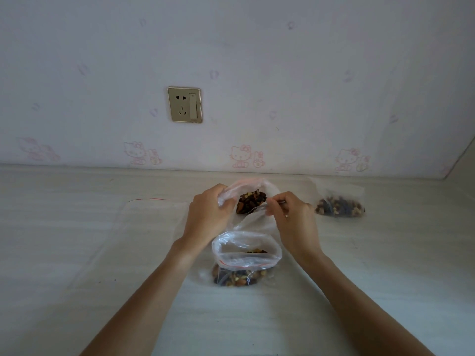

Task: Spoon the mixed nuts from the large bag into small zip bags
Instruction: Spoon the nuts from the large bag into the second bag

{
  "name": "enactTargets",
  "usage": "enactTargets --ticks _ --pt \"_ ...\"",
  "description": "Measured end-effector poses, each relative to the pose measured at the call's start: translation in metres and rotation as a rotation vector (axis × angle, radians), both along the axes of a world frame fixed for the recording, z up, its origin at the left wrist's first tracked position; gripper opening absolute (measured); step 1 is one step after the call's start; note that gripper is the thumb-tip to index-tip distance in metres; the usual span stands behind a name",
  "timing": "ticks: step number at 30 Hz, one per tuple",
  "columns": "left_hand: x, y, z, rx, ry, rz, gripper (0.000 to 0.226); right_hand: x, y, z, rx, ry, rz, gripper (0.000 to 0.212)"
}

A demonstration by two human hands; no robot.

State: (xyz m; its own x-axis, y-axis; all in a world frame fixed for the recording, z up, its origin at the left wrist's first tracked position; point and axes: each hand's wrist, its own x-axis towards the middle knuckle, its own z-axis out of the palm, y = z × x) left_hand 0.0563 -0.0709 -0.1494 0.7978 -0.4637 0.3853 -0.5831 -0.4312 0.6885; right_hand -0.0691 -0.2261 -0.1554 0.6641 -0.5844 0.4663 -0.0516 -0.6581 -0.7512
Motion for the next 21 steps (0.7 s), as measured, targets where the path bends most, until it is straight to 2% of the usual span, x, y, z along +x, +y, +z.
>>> enactTargets --ticks 2,8,10,13,21 --pt "0.001 0.001 -0.001 -0.002 0.008 -0.001 0.018 0.0 -0.002 -0.003 0.016 0.001 0.017 0.015" --pt "0.006 0.009 -0.002 -0.003 -0.034 0.078 0.014 -0.002 -0.011 -0.011 0.373 -0.096 -0.019 0.012" --pt "0.006 0.009 -0.004 0.002 -0.028 0.075 0.013 -0.002 -0.011 -0.012 0.366 -0.12 -0.011 0.009" --pt "0.003 0.005 -0.007 0.016 -0.033 0.028 0.011 0.002 -0.007 -0.011 0.229 -0.096 0.021 0.013" --pt "0.004 0.002 -0.009 0.017 -0.051 -0.012 0.008 0.007 -0.013 -0.014 0.473 -0.084 0.011 0.011"
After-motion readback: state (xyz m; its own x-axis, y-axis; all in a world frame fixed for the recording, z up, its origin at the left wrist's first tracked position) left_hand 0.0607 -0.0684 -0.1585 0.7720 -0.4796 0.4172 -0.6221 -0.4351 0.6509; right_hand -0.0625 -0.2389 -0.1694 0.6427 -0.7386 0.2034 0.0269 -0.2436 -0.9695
